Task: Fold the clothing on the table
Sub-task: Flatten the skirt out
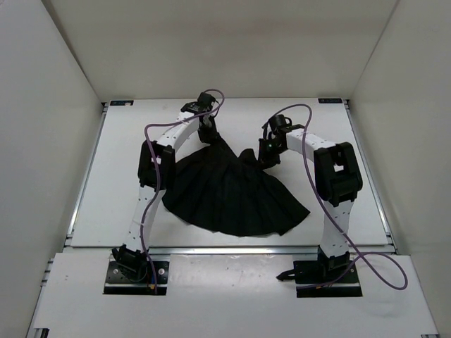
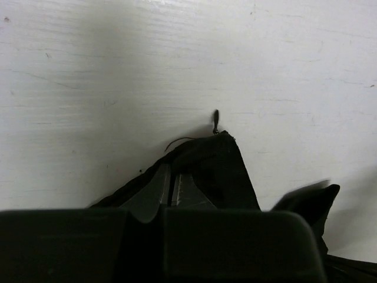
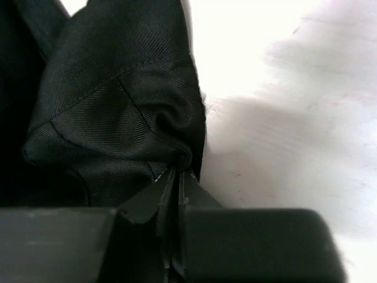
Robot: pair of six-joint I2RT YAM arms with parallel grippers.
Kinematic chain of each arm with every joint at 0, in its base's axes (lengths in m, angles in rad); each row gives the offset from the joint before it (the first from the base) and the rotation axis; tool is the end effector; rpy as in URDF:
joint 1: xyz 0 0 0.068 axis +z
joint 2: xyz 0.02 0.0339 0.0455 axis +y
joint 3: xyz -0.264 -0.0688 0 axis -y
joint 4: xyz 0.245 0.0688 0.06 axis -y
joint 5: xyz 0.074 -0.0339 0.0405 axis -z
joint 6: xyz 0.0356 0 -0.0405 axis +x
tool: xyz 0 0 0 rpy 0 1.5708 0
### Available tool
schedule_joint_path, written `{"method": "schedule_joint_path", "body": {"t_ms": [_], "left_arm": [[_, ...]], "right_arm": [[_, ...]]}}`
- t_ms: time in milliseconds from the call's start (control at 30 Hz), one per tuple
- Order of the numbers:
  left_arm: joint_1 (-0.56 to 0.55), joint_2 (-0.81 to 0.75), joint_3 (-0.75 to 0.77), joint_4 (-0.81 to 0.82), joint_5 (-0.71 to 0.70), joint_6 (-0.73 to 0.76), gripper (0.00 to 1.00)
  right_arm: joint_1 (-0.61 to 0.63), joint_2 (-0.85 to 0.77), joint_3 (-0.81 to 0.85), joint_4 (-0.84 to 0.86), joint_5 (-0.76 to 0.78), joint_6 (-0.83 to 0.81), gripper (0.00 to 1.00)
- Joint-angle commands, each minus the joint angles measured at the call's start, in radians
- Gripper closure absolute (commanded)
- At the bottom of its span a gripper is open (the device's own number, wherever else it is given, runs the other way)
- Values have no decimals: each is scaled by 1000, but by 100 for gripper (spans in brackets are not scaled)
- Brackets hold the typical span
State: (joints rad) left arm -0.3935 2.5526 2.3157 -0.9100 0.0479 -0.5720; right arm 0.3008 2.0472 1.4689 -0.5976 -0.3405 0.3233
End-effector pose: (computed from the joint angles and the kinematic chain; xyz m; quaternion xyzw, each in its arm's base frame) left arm 0.4951 -0.2074 0.1611 -0.0821 0.9739 -0.1184 0.1754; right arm 0.3980 0.1359 0.1652 -0.0224 0.9667 0.2175 0.1330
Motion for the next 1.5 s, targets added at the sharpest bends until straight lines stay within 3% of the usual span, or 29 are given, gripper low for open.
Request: {"method": "schedule_joint_path", "body": {"t_ms": [0,133,300,500,533,600,667,733,900,1233,1333,1400,1467], "left_arm": [[-18,-49,-51,-58,13,17,100],[-2,-150,-113,-15,30,8,100],[34,-424,-355,101,79,-22,100],[59,-620,-542,86,139,1,100],[55,-661,-608,83,135,6,100],[44,-721,-745,138,136,24,100],[44,-787,-879,216,130,14,100],[53,-825,-1017,284,151,-5,100],[62,-804,-1098,298,129,11,100],[84,-747,-1096,306,139,32,100],[94,-739,-1113,316,136,26,100],[103,-735,-1119,320,151,21,100],[114,-730,-1121,332,158,18,100]], "right_arm": [[-5,11,36,-15,-101,5,100],[-14,-88,47,13,-77,14,100],[-29,-211,59,13,-9,-10,100],[-12,-328,10,-226,-8,-70,100],[3,-337,4,-258,6,-85,96],[43,-380,-36,-251,59,-116,64],[47,-400,-68,-187,93,-122,40],[32,-372,-59,-76,55,-122,24],[24,-133,146,-54,76,-168,21],[50,209,514,-132,153,-251,30],[54,222,492,-113,123,-253,33],[49,217,459,-97,57,-248,44],[55,237,464,-91,28,-256,45]]}}
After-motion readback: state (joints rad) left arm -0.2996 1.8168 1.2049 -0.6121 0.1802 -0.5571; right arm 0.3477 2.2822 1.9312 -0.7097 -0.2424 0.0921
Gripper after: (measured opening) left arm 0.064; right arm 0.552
